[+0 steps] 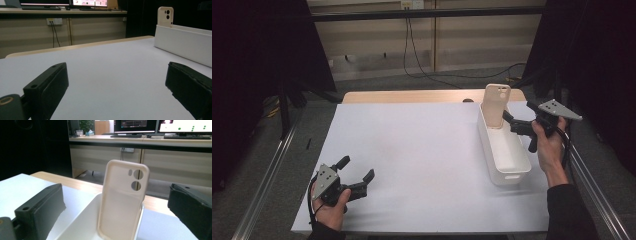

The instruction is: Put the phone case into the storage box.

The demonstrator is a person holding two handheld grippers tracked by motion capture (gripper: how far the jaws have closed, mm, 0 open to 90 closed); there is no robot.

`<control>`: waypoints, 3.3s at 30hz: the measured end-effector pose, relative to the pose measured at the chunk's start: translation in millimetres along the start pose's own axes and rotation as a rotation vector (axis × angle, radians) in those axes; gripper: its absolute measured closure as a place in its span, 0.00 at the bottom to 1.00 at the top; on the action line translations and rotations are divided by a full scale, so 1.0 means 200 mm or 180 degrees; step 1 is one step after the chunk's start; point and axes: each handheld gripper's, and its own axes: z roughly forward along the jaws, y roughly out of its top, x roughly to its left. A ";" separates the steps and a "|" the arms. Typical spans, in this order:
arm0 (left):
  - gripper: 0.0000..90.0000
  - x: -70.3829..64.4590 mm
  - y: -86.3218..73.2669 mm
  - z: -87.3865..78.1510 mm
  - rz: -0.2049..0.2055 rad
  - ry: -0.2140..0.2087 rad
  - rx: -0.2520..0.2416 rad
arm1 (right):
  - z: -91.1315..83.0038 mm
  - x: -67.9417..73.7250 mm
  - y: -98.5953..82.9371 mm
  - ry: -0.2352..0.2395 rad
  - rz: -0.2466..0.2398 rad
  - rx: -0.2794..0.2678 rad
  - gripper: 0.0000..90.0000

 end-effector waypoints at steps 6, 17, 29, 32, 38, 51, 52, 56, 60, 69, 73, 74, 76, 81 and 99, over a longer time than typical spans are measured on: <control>0.05 0.00 0.00 -0.01 -0.0033 0.0022 -0.0020 | -0.04 0.03 -0.01 0.0013 0.0009 -0.0033 0.00; 0.05 0.00 0.00 -0.03 -0.0054 0.0049 -0.0034 | -0.14 0.08 -0.03 0.0009 0.0012 -0.0092 0.00; 0.05 0.00 -0.01 -0.04 -0.0044 0.0089 -0.0031 | -0.24 0.15 -0.06 -0.0041 -0.0089 -0.0013 0.00; 0.05 -0.01 -0.01 -0.04 -0.0004 0.0061 -0.0015 | -0.27 0.16 -0.07 -0.0083 -0.0090 -0.0028 0.00; 0.05 -0.01 -0.01 -0.04 -0.0048 0.0071 -0.0032 | -0.33 0.19 -0.09 -0.0115 -0.0121 -0.0052 0.00; 0.05 -0.02 0.00 -0.05 0.0003 0.0053 -0.0034 | -0.42 0.24 -0.14 -0.0211 -0.0130 -0.0085 0.00; 0.05 -0.02 0.00 -0.05 -0.0005 0.0059 -0.0025 | -0.43 0.24 -0.14 -0.0219 -0.0128 -0.0088 0.00; 0.05 -0.02 0.00 -0.05 0.0001 0.0048 -0.0016 | -0.46 0.24 -0.17 -0.0215 -0.0086 -0.0076 0.00; 0.05 -0.02 0.00 -0.05 0.0005 0.0050 -0.0011 | -0.49 0.26 -0.20 -0.0228 -0.0094 -0.0071 0.00; 0.05 -0.02 0.00 -0.06 -0.0009 0.0061 -0.0019 | -0.55 0.29 -0.25 -0.0219 -0.0099 -0.0053 0.00; 0.05 -0.02 0.00 -0.06 -0.0001 0.0084 -0.0010 | -0.59 0.30 -0.27 -0.0215 -0.0094 -0.0043 0.00; 0.05 -0.02 0.00 -0.06 0.0002 0.0084 -0.0003 | -0.60 0.30 -0.28 -0.0227 -0.0095 -0.0055 0.00; 0.05 -0.02 0.00 -0.07 0.0010 0.0082 -0.0003 | -0.61 0.31 -0.29 -0.0236 -0.0086 -0.0057 0.00; 0.04 -0.01 0.00 -0.08 0.0020 0.0091 -0.0042 | -0.64 0.31 -0.30 -0.0260 -0.0105 -0.0046 0.00; 0.04 0.00 -0.01 -0.11 -0.0010 0.0147 -0.0002 | -0.74 0.35 -0.39 -0.0342 -0.0012 -0.0053 0.00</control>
